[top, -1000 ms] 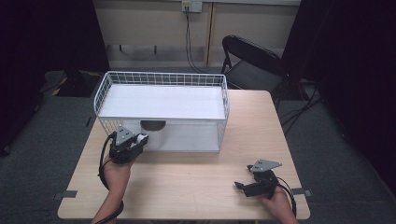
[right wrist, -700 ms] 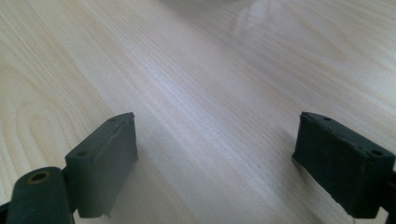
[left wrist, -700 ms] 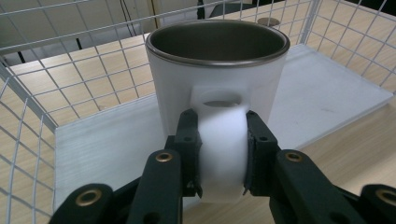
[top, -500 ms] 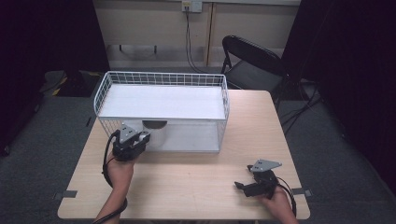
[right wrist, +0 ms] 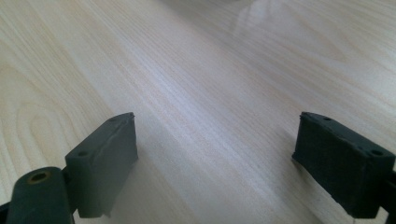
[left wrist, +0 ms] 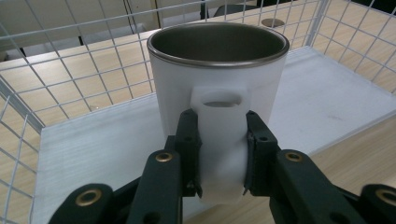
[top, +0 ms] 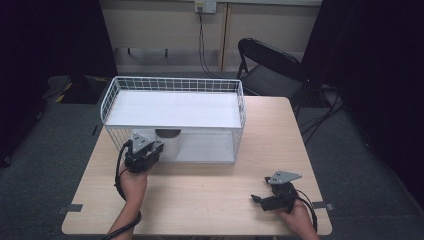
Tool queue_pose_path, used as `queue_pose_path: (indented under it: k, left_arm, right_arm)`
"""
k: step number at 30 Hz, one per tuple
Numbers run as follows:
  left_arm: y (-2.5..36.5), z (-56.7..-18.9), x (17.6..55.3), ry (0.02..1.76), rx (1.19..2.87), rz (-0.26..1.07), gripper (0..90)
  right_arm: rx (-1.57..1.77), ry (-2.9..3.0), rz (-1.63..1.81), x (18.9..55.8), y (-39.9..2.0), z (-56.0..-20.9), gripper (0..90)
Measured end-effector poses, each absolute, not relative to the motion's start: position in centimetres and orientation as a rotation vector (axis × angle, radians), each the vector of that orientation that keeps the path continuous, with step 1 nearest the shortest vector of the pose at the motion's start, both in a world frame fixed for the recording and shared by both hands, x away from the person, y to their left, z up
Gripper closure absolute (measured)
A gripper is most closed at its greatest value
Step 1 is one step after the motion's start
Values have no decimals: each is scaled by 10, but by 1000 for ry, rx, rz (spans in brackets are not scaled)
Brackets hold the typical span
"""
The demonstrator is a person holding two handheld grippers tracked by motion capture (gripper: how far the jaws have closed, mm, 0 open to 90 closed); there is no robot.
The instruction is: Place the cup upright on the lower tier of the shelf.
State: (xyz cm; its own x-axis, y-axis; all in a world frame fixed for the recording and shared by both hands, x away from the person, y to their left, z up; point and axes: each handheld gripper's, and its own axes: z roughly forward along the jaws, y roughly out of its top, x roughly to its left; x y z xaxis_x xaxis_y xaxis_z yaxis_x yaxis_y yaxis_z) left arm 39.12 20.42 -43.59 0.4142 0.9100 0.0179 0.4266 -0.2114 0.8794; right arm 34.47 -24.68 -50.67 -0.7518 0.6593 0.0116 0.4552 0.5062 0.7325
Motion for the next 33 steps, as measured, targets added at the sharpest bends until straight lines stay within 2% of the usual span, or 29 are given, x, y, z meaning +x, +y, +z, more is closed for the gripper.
queue_pose_path:
  k: [33]
  left_arm:
    - [208,-449,391,1218,1820,647,713]
  right_arm:
    - [942,2482,1087,345,-247,-507,122]
